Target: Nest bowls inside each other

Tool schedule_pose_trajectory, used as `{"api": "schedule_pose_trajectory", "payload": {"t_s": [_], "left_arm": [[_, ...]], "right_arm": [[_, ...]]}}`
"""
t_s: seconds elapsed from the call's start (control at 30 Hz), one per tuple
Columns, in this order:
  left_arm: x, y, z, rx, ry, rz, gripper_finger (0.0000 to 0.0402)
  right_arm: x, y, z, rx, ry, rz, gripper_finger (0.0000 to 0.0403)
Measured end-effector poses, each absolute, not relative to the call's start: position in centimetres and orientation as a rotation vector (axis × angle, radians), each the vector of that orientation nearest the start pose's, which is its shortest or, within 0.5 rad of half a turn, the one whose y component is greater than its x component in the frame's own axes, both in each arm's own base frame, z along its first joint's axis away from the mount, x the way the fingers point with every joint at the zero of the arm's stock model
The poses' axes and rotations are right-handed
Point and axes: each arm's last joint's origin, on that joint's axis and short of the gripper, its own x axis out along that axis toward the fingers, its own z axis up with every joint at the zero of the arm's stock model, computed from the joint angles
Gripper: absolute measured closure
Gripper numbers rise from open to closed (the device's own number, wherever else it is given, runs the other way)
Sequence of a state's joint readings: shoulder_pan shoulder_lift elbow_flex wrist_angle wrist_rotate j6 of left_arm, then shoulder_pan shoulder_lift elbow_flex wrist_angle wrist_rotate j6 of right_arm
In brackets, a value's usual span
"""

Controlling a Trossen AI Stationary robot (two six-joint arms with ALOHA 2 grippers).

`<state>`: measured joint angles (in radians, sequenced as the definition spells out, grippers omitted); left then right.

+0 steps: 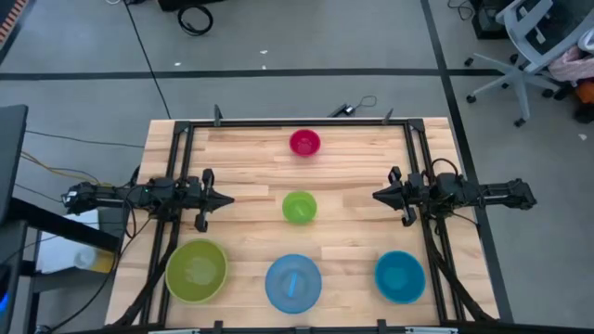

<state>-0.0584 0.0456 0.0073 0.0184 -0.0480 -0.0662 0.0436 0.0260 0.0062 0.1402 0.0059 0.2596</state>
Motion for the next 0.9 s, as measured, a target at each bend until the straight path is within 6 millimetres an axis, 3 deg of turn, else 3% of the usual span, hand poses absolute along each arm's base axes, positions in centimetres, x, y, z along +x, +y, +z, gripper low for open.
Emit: {"api": "schedule_pose_trajectory", "payload": {"t_s": [0.73, 0.9], "left_arm": [[10.0, -0.44, 16.41, -0.064, 0.02, -0.009, 0.0401], [10.0, -0.43, 16.41, 0.127, 0.019, -0.008, 0.0401]], "right_arm": [[9.82, 0.41, 17.7, 0.262, -0.114, 0.053, 0.037], [9.82, 0.41, 17.7, 0.262, -0.114, 0.053, 0.037]]}}
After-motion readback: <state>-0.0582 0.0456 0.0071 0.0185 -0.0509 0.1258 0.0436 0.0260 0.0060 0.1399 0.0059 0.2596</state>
